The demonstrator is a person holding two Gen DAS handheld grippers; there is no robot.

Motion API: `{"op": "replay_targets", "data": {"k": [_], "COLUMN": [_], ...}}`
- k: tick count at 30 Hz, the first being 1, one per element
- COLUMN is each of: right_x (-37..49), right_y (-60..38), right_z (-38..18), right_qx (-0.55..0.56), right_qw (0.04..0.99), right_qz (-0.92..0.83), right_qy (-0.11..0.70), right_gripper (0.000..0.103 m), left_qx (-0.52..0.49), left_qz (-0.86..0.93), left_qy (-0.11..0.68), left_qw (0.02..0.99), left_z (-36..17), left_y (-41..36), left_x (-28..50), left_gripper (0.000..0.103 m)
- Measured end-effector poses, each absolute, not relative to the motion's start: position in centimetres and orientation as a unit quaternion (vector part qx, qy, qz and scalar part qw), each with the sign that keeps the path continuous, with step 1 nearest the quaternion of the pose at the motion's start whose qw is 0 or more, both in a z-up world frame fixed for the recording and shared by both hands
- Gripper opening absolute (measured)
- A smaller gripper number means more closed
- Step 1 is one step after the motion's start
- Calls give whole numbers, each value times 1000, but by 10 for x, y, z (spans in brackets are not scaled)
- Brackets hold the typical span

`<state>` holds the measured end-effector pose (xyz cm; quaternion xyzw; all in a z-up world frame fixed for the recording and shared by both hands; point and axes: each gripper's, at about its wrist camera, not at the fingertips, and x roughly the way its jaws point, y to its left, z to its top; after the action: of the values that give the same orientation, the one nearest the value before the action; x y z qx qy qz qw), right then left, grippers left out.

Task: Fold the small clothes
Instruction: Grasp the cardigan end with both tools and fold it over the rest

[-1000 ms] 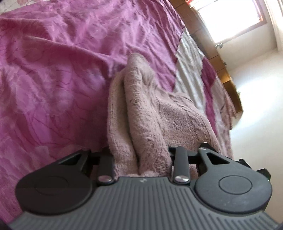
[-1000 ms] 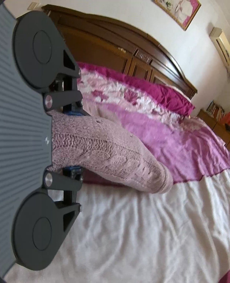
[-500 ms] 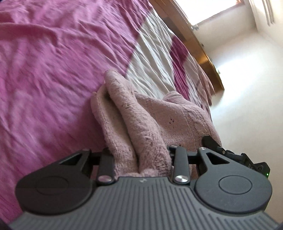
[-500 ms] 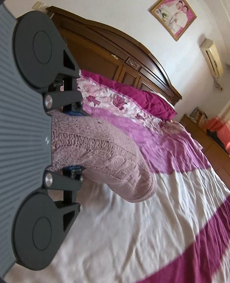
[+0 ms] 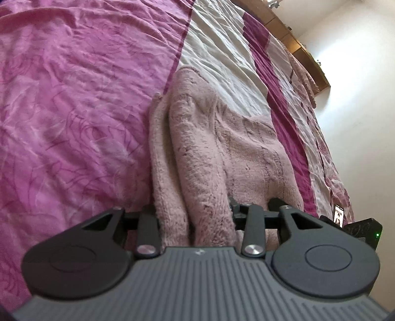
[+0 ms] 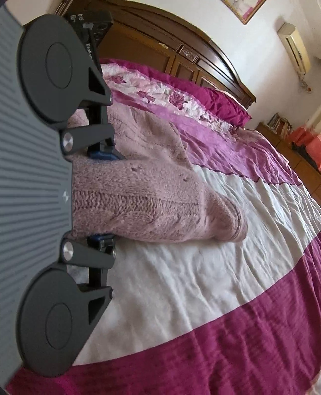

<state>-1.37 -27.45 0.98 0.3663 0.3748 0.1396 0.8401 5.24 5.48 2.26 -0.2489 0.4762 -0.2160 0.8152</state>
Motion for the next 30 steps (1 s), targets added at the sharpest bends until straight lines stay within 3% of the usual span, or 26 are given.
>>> {"op": "replay_targets", "data": {"k": [8, 13, 21, 23, 24, 25, 30], "right_x": [-16, -2, 76, 87, 89, 90, 85], "right_y": [-270, -285, -295, -292, -290, -289, -285], "right_z": [25, 36, 9, 5, 7, 8, 14], "right_qx": [345, 367, 400, 392, 388, 392, 359], "right_qw": [851, 848, 812, 818, 823, 824, 860], "right_qz": [127, 113, 141, 158, 168, 173, 151], "right_qy": [376, 365, 401, 389, 379, 371, 331], "right_gripper": [68, 82, 89, 77, 52, 45, 40], "left_qx": [-196, -163, -158, -158, -158, -158, -162], "left_qz": [-199, -187, -183, -186, -188, -191, -202], "left_qy": [470, 456, 452, 447, 445, 441, 432], "left_qw": [837, 855, 859, 861, 861, 863, 864], "left_z": [41, 50, 38, 34, 33, 31, 22], "left_y": [49, 43, 30, 30, 30, 31, 36], "left_x": [36, 43, 69, 71, 72, 72, 76], "left_gripper": [47, 52, 54, 51, 50, 48, 49]}}
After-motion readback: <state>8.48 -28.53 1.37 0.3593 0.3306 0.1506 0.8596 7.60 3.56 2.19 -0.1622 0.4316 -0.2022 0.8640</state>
